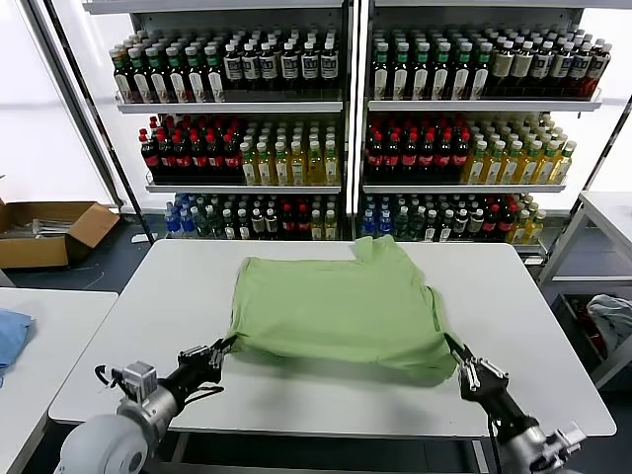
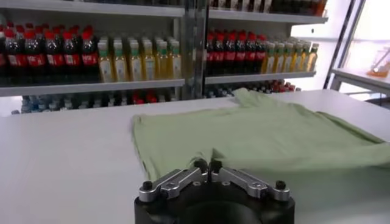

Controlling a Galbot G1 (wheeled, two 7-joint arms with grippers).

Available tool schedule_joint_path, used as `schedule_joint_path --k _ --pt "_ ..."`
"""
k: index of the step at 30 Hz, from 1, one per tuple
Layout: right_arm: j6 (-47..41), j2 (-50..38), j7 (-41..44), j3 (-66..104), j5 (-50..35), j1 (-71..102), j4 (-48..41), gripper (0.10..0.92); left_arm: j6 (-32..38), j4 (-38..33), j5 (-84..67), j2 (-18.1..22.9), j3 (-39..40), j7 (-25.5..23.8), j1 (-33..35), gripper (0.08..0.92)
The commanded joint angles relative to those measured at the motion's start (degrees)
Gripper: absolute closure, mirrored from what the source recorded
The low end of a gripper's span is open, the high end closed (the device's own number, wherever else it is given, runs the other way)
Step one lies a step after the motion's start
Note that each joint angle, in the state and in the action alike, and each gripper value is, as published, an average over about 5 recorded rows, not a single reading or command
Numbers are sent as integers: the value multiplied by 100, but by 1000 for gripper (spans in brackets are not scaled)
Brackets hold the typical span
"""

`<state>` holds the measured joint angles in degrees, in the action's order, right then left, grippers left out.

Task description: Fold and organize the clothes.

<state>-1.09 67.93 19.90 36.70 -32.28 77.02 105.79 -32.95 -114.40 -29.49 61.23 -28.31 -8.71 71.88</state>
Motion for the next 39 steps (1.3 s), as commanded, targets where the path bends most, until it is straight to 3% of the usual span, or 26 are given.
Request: schedule_joint_path --k 1,6,10,15,21,30,34,39 --pt "-156 -163 -363 -1029 381 -1927 -1707 920 -1 1240 -126 -30 489 -19 -1359 915" --pt "-573 -193 -520 -1432 807 -2107 -1861 892 76 2009 116 171 865 -60 -1824 915" --pt "-766 -262 -665 -1403 1173 -1813 -1503 785 119 2273 328 266 937 -72 -1932 893" --pt "-1085 -376 -862 -1002 1368 -1062 -719 646 100 2105 399 194 769 -62 -1767 765" --pt "-1277 -358 -1024 -576 1566 -164 -110 473 21 1369 368 -10 351 2 -1134 583" --pt "-1640 -171 -1435 -525 1567 244 141 237 -6 808 428 24 259 169 -411 314" --pt "-1719 -158 -1482 -536 1532 225 66 206 -10 869 429 131 423 203 -367 214" --pt "-1782 -130 -1543 -595 1316 99 -103 294 -11 1143 393 242 596 233 -448 193"
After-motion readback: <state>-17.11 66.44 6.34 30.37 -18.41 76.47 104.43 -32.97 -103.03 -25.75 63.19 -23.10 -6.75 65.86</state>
